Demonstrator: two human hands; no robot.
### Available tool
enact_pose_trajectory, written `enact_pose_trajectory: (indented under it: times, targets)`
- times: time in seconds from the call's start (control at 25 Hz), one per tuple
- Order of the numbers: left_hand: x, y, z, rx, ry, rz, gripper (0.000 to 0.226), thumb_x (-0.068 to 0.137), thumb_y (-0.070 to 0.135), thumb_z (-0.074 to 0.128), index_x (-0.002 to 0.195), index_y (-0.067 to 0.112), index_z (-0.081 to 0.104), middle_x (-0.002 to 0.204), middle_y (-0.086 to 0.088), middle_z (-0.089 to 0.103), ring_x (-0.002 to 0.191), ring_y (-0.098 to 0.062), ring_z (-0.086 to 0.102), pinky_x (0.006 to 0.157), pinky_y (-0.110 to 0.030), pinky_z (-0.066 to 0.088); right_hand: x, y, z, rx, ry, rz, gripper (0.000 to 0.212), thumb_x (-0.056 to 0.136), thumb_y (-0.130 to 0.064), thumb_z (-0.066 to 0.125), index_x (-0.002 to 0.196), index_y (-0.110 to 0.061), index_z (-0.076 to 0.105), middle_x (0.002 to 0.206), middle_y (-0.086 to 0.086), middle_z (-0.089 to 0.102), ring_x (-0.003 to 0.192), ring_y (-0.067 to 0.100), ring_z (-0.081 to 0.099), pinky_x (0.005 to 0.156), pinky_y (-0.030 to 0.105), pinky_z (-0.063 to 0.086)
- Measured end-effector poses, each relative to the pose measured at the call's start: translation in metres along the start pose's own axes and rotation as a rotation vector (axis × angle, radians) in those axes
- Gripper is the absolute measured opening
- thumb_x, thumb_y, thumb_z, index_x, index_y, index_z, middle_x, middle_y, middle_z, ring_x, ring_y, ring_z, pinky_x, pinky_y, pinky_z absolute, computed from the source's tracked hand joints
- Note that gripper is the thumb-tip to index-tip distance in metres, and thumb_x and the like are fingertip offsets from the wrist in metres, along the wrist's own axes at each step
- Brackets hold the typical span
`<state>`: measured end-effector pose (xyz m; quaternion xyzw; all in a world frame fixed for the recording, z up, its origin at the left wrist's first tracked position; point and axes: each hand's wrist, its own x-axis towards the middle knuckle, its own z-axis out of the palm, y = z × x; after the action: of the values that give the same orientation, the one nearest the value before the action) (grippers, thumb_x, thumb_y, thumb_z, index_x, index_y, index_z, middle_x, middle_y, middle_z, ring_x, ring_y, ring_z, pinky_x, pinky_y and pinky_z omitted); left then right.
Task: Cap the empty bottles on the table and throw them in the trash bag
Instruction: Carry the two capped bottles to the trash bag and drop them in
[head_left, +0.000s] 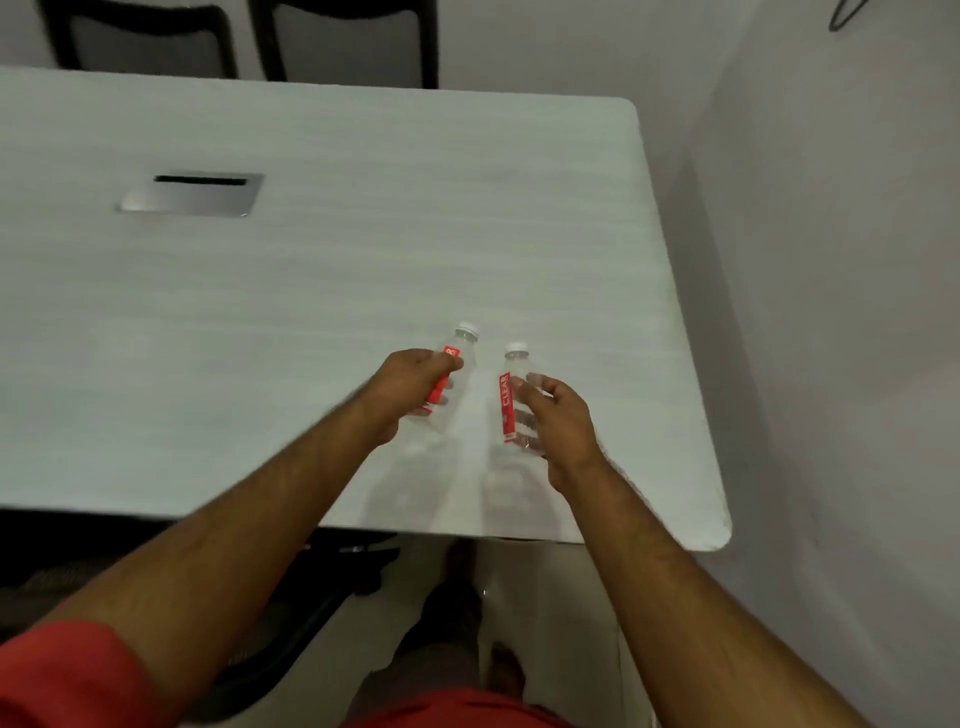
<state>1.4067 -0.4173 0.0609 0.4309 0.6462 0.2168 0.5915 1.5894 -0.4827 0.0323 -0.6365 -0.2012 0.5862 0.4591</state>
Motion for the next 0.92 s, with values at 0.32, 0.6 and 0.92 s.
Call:
enact_pose_trajectory:
  times: [0.32,0.6,0.92]
  targets:
    - [-0.159,-0.060,-0.148,-0.369,0.328,0.145,0.024,0.083,0.032,0.073,0.097,0.012,0.071,0.076,0.003,0.071,0.064,-0.011,0.065,0.061,-0.028,0.051,-0.103,0.014,0.164,-0.042,-0.470,0.007,0.035,0.094,-0.037,0.058,0.114,-0.010,0.067,0.100,0.011,0.074,0.081,0.024,0.069,0.074,0.043,0.059]
    - [-0.240,-0.130,-0.350,-0.516,0.755,0.222,0.033,0.077,0.024,0.080,0.106,0.012,0.071,0.091,-0.006,0.076,0.081,-0.021,0.074,0.075,-0.037,0.059,-0.192,0.052,0.376,-0.199,-0.743,-0.099,0.014,0.093,-0.035,0.060,0.101,-0.024,0.062,0.100,0.008,0.067,0.090,0.024,0.067,0.086,0.046,0.059]
    - [-0.315,-0.239,-0.598,-0.704,1.017,0.256,0.043,0.080,0.025,0.077,0.117,0.006,0.065,0.090,-0.007,0.071,0.065,-0.012,0.070,0.052,-0.025,0.053,-0.299,0.134,0.632,-0.289,-0.918,-0.219,0.030,0.093,-0.039,0.064,0.112,-0.017,0.071,0.102,0.002,0.076,0.090,0.018,0.074,0.074,0.028,0.060]
